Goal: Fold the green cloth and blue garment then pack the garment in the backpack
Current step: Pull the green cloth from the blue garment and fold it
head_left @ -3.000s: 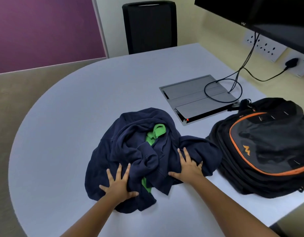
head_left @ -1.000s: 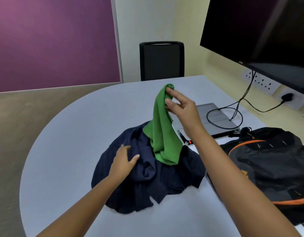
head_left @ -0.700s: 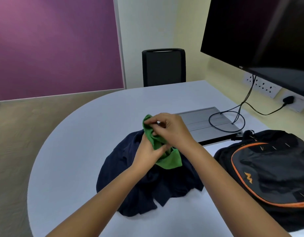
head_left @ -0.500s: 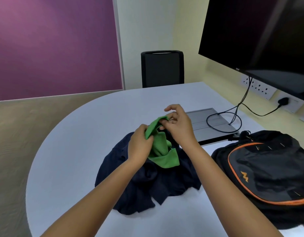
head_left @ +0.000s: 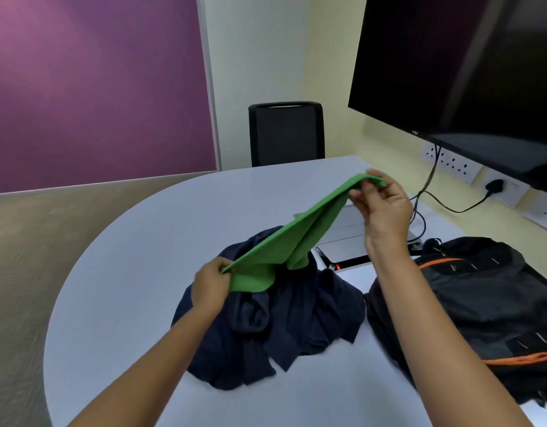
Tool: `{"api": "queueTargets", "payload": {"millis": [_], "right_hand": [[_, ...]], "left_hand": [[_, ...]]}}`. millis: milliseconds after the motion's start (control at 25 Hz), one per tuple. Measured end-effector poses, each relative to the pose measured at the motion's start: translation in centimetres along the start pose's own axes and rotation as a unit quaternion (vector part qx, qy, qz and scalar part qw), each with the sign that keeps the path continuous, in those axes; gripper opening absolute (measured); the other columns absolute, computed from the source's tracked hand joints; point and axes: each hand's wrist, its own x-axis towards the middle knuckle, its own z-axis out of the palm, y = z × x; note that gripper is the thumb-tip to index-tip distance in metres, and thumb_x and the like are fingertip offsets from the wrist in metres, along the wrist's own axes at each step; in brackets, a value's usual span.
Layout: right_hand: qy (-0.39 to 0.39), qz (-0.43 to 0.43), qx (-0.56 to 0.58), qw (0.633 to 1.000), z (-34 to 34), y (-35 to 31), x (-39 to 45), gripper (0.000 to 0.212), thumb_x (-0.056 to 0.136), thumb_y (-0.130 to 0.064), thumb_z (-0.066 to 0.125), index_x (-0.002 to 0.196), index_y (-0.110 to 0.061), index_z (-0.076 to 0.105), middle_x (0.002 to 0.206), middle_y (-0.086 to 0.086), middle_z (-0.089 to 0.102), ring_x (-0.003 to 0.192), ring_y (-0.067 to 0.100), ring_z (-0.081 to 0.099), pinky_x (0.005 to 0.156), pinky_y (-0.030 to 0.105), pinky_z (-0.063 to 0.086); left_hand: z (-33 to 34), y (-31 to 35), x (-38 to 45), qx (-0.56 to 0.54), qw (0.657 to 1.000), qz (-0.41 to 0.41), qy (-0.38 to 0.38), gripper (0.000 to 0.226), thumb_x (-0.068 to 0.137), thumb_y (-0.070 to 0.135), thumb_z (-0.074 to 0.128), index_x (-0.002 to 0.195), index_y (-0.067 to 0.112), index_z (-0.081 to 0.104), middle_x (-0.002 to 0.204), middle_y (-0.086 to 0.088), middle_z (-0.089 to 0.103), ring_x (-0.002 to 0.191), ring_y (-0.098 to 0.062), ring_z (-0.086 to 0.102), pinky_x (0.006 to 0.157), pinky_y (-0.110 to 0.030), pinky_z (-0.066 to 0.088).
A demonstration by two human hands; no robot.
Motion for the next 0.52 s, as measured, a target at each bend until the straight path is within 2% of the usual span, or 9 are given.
{"api": "queueTargets", "payload": {"millis": [80, 120, 200, 240, 320, 400, 440, 480, 520], "right_hand": [[0.034, -0.002, 0.037, 0.999, -1.6, -0.9, 1.2, 0.022, 0.09, 0.003, 0.053, 0.091, -0.017, 0.063, 0.063, -0.008, 0.068, 0.054, 0.002, 0.062, 0.064, 0.019, 0.055], [0.039, -0.006, 0.047, 0.998, -2.2, -1.5, 1.6, 0.021, 0.091, 0.001, 0.052, 0.092, -0.017, 0.063, 0.063, -0.009, 0.067, 0.053, 0.001, 0.06, 0.063, 0.018, 0.054], [0.039, -0.02, 0.079, 0.996, -2.8, -3.0, 2.2, 0.019, 0.089, -0.003, 0.056, 0.088, -0.019, 0.066, 0.063, -0.01, 0.065, 0.051, 0.0, 0.055, 0.06, 0.018, 0.052], [0.033, -0.037, 0.104, 0.993, -2.9, -4.2, 2.6, 0.015, 0.086, -0.008, 0.061, 0.084, -0.02, 0.069, 0.063, -0.01, 0.064, 0.05, 0.0, 0.052, 0.057, 0.017, 0.051], [0.014, -0.078, 0.135, 0.988, -3.0, -6.9, 3.4, 0.009, 0.084, -0.016, 0.064, 0.083, -0.021, 0.07, 0.064, -0.011, 0.061, 0.05, -0.001, 0.048, 0.052, 0.014, 0.046], [-0.015, -0.102, 0.15, 0.983, -3.5, -8.9, 4.4, 0.013, 0.091, -0.017, 0.058, 0.086, -0.022, 0.068, 0.064, -0.013, 0.058, 0.047, -0.001, 0.045, 0.048, 0.011, 0.041], [-0.035, -0.094, 0.152, 0.983, -3.9, -9.0, 4.9, 0.012, 0.091, -0.019, 0.058, 0.086, -0.021, 0.068, 0.065, -0.013, 0.059, 0.046, -0.002, 0.044, 0.047, 0.01, 0.04], [-0.041, -0.068, 0.116, 0.99, -4.2, -8.3, 5.1, 0.007, 0.088, -0.023, 0.062, 0.087, -0.02, 0.068, 0.065, -0.012, 0.06, 0.045, -0.002, 0.044, 0.046, 0.01, 0.04], [-0.029, -0.033, 0.032, 0.999, -4.5, -7.1, 5.3, 0.012, 0.083, -0.027, 0.066, 0.09, -0.017, 0.069, 0.065, -0.011, 0.062, 0.046, -0.002, 0.045, 0.046, 0.01, 0.042]], "left_hand": [[-2.1, -0.3, 1.4, -0.03, 0.999, 0.003, 0.022, 0.01, 0.082, 0.012, 0.063, 0.083, 0.018, 0.07, 0.079, -0.005, 0.069, 0.08, -0.025, 0.063, 0.068, -0.03, 0.045], [-3.3, 0.0, 1.9, -0.063, 0.998, 0.007, 0.012, 0.007, 0.081, 0.01, 0.067, 0.084, 0.013, 0.072, 0.074, -0.005, 0.07, 0.078, -0.022, 0.065, 0.069, -0.028, 0.046], [-6.4, 2.0, 2.8, -0.185, 0.982, 0.013, -0.034, 0.007, 0.081, 0.002, 0.065, 0.082, 0.009, 0.068, 0.057, 0.009, 0.068, 0.063, -0.002, 0.065, 0.069, -0.022, 0.046], [-8.4, 3.7, 3.0, -0.246, 0.968, 0.029, -0.046, 0.012, 0.083, 0.001, 0.062, 0.08, 0.012, 0.066, 0.055, 0.013, 0.067, 0.057, 0.005, 0.062, 0.072, -0.022, 0.045], [-12.2, 6.8, 3.2, -0.365, 0.925, 0.091, -0.058, 0.018, 0.086, 0.007, 0.059, 0.077, 0.02, 0.067, 0.065, 0.016, 0.071, 0.064, 0.004, 0.064, 0.077, -0.026, 0.049], [-15.3, 9.0, 3.2, -0.506, 0.842, 0.159, -0.101, 0.005, 0.079, 0.022, 0.065, 0.08, 0.02, 0.069, 0.077, 0.01, 0.073, 0.072, -0.002, 0.067, 0.075, -0.025, 0.055], [-15.9, 9.6, 2.9, -0.544, 0.813, 0.172, -0.121, 0.011, 0.075, 0.026, 0.066, 0.083, 0.019, 0.068, 0.074, 0.008, 0.072, 0.067, -0.001, 0.066, 0.069, -0.021, 0.056], [-16.0, 9.7, 2.6, -0.524, 0.825, 0.169, -0.128, 0.01, 0.075, 0.025, 0.065, 0.081, 0.018, 0.067, 0.065, 0.009, 0.069, 0.056, 0.002, 0.062, 0.062, -0.017, 0.054], [-15.8, 9.6, 2.4, -0.444, 0.873, 0.163, -0.122, 0.007, 0.079, 0.021, 0.063, 0.075, 0.018, 0.068, 0.055, 0.01, 0.065, 0.047, 0.003, 0.057, 0.057, -0.017, 0.052]]}}
